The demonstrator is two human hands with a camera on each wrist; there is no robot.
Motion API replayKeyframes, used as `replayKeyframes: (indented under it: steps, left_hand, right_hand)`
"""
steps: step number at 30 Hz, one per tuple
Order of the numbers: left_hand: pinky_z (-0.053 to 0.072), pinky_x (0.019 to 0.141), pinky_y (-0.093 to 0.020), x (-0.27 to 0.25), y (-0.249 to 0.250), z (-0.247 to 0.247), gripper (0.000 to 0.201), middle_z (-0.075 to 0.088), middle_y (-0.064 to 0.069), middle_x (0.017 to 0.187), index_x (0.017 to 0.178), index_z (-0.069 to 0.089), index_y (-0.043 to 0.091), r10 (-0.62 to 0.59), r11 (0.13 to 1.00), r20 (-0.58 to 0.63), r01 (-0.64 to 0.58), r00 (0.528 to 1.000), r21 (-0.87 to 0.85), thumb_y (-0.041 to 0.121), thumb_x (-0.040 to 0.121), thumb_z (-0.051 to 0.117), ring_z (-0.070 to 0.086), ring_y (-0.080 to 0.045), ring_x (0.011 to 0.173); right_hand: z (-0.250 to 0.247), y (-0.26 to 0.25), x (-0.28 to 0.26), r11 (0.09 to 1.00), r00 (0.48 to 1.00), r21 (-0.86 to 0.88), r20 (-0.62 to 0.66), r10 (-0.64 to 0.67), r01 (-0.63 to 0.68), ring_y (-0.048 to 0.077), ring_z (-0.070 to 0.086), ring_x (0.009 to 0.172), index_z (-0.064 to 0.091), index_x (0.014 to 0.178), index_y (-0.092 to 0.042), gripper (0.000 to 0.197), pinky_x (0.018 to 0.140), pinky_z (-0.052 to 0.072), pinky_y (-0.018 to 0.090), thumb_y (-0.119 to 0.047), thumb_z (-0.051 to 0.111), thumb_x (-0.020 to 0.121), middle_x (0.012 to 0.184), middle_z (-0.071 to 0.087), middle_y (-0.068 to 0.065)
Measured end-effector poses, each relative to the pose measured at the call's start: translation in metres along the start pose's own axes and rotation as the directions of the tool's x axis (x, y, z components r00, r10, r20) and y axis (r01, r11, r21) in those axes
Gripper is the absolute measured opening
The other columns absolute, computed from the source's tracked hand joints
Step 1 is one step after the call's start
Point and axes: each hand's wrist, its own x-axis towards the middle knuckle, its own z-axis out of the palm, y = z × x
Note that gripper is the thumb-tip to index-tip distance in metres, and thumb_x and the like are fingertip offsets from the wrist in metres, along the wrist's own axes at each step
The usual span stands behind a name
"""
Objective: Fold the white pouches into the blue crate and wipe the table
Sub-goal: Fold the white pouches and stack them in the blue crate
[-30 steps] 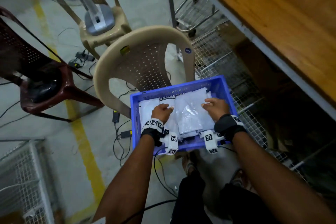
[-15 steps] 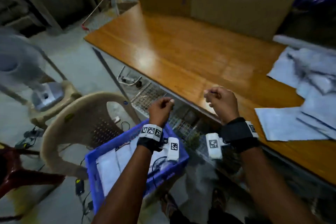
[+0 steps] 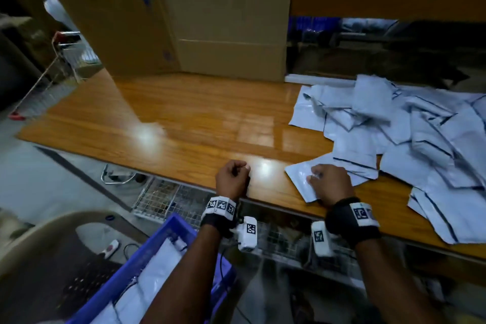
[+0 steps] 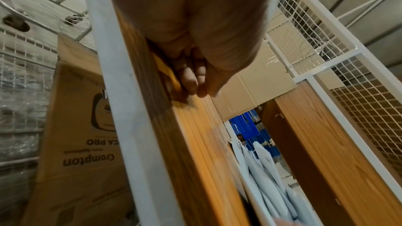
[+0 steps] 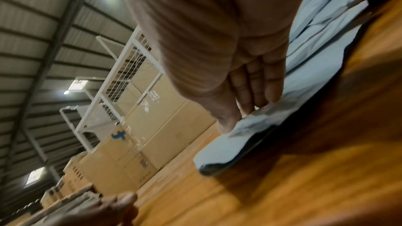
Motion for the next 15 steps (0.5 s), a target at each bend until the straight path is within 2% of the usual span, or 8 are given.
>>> replayKeyframes:
  steps: [3,4,5,7,9,12,14,15]
  left_hand:
    - [0.061,0.075,-0.040,0.001,-0.004,-0.007,0.006,0.074,-0.002,0.081,0.087,0.071,0.022,0.026,0.999,0.009,-0.026,1.000,-0.019,0.027,0.084,0.073,0.072,-0.019,0.080]
    - [0.062,0.075,-0.043,0.003,-0.006,-0.011,0.009,0.075,-0.001,0.081,0.086,0.072,0.023,0.028,0.999,0.006,-0.028,1.000,-0.024,0.031,0.082,0.074,0.072,-0.019,0.080]
    - [0.062,0.075,-0.045,0.006,-0.012,-0.014,0.014,0.075,-0.001,0.081,0.085,0.072,0.024,0.027,0.999,-0.005,-0.027,1.000,-0.030,0.036,0.080,0.074,0.072,-0.019,0.080]
    - [0.061,0.076,-0.046,0.011,-0.018,-0.023,0.028,0.075,0.000,0.084,0.087,0.073,0.022,0.018,0.999,-0.031,-0.019,0.999,-0.026,0.048,0.075,0.074,0.072,-0.019,0.082]
    - [0.062,0.075,-0.041,0.011,-0.015,-0.029,0.041,0.075,-0.001,0.086,0.090,0.074,0.019,0.033,0.999,-0.022,-0.034,0.999,-0.012,0.055,0.071,0.073,0.072,-0.017,0.083]
    - [0.051,0.057,-0.027,0.013,-0.005,-0.026,0.057,0.069,0.001,0.069,0.076,0.071,0.012,0.091,0.991,0.059,-0.097,0.994,0.097,0.068,0.068,0.071,0.067,-0.016,0.066]
    - [0.045,0.051,-0.030,0.014,0.001,-0.015,0.070,0.064,0.003,0.057,0.067,0.069,0.011,0.104,0.963,0.120,-0.130,0.987,0.236,0.082,0.066,0.065,0.064,-0.017,0.057]
    - [0.048,0.057,-0.030,0.013,0.005,-0.009,0.074,0.064,0.006,0.059,0.067,0.069,0.016,0.090,0.932,0.122,-0.127,0.988,0.339,0.089,0.062,0.060,0.066,-0.017,0.061]
  right_hand:
    - [0.015,-0.027,-0.005,0.994,0.995,0.048,0.036,-0.097,0.095,0.027,0.058,0.077,0.056,0.066,-0.014,0.022,0.063,0.033,0.030,-0.021,0.063,0.086,0.068,0.060,0.002]
    - [0.022,-0.039,-0.006,0.983,0.987,0.115,0.051,-0.153,0.146,0.025,0.061,0.083,0.065,0.070,-0.015,0.016,0.069,0.038,0.028,-0.017,0.064,0.085,0.073,0.066,-0.001]
    - [0.029,-0.048,-0.007,0.963,0.976,0.191,0.074,-0.205,0.188,0.022,0.064,0.097,0.075,0.083,-0.014,0.011,0.081,0.043,0.026,-0.012,0.065,0.086,0.091,0.074,0.001]
    - [0.042,-0.067,-0.010,0.925,0.946,0.282,0.128,-0.298,0.254,0.014,0.058,0.122,0.077,0.107,-0.014,0.023,0.103,0.035,0.018,-0.006,0.065,0.088,0.122,0.069,0.003]
    - [0.047,-0.076,-0.013,0.890,0.931,0.362,0.130,-0.342,0.276,0.008,0.051,0.129,0.076,0.109,-0.017,0.027,0.107,0.032,0.016,-0.002,0.063,0.090,0.128,0.065,0.000]
    - [0.039,-0.068,-0.014,0.853,0.970,0.476,-0.001,-0.244,0.215,0.004,0.056,0.122,0.078,0.099,-0.021,0.029,0.105,0.043,0.021,0.003,0.064,0.088,0.122,0.068,-0.003]
    - [0.024,-0.055,-0.014,0.851,0.992,0.510,-0.087,-0.093,0.124,0.005,0.065,0.106,0.077,0.094,-0.024,0.025,0.089,0.049,0.015,-0.002,0.066,0.088,0.115,0.071,-0.004]
    - [0.015,-0.046,-0.013,0.862,0.991,0.499,-0.132,-0.021,0.084,0.006,0.067,0.094,0.076,0.096,-0.023,0.022,0.078,0.048,0.008,-0.006,0.065,0.089,0.110,0.072,-0.003]
